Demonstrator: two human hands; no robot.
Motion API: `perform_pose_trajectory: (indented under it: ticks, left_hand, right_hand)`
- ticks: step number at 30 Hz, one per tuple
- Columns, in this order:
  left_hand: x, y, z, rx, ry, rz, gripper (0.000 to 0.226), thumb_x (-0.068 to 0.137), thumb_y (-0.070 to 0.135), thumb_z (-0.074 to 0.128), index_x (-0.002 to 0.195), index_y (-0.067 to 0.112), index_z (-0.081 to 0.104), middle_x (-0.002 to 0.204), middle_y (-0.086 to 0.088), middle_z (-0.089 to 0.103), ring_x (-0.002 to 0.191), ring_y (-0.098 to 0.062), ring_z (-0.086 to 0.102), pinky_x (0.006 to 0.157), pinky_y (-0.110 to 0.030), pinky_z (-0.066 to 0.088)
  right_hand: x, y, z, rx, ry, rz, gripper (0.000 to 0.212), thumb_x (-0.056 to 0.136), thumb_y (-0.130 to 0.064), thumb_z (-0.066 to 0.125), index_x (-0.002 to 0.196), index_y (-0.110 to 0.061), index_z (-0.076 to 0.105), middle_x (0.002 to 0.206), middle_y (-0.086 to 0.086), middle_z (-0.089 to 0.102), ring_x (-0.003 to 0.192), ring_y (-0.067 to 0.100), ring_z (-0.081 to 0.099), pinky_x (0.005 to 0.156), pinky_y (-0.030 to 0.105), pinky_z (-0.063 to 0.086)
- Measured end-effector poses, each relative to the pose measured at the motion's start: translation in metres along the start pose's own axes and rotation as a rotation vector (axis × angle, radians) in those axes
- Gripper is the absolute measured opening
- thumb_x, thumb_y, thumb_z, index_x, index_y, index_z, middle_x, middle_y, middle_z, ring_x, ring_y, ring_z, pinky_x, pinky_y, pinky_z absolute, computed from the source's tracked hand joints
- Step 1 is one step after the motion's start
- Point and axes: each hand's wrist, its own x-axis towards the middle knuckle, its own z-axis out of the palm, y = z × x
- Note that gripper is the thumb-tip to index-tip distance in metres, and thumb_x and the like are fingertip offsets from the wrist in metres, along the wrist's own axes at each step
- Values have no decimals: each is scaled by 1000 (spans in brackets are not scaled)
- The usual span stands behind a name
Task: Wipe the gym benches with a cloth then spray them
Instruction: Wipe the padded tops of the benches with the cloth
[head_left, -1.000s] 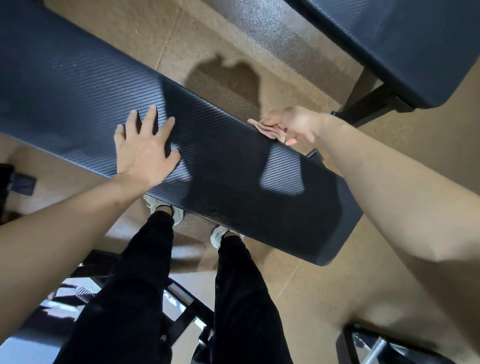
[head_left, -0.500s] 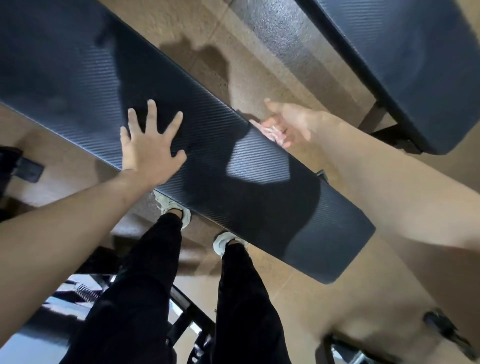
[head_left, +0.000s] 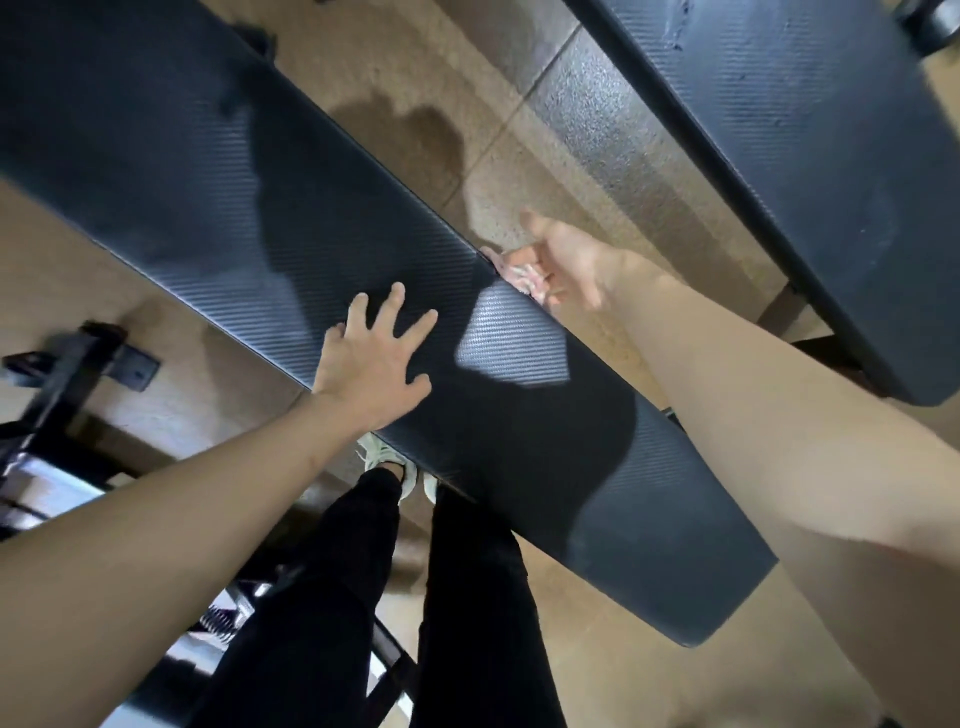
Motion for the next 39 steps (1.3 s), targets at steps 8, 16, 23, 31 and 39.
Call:
perform_pose_trajectory:
  ticks: [8, 16, 23, 31, 39]
  left_hand:
    - [19, -66, -31, -325, 66, 64, 62, 98, 34, 59, 157, 27, 39, 160, 5, 31, 139, -21, 42, 92, -46, 54]
    - [45, -135, -72, -382, 294, -233, 60, 101, 42, 56, 155, 21, 42, 160, 0, 35, 140, -27, 41, 106, -50, 46]
    - [75, -201, -88, -196, 152, -471, 103, 82, 80, 54, 162, 35, 7, 170, -9, -7, 154, -45, 4, 120, -64, 21]
    - [71, -221, -91, -135, 116, -403, 109, 78, 83, 55, 161, 41, -3, 169, -14, -8, 151, -47, 10, 116, -59, 33]
    - [65, -272, -110, -196, 125, -279, 101, 82, 72, 60, 162, 28, 15, 163, -1, 18, 138, -30, 32, 98, -50, 49]
  right_hand:
    - [20, -64, 24, -35, -117, -108, 63, 97, -71, 28, 96, -21, 65, 63, -14, 62, 58, 11, 30, 51, 27, 19]
    - [37, -116, 48, -83, -176, -188, 89, 98, -71, 17, 150, 1, 26, 111, 21, 59, 102, 31, 55, 93, 40, 1]
    - [42, -176, 78, -43, -94, -225, 76, 106, -55, 23, 132, 6, 60, 135, 13, 61, 95, -4, 70, 110, 43, 37]
    - [58, -247, 120, -65, -86, -255, 80, 103, -60, 21, 139, 3, 53, 140, 31, 52, 105, 20, 57, 103, 38, 29]
    - [70, -326, 150, -86, -81, -181, 80, 100, -67, 19, 132, -7, 61, 84, -7, 71, 90, 13, 54, 82, 31, 34]
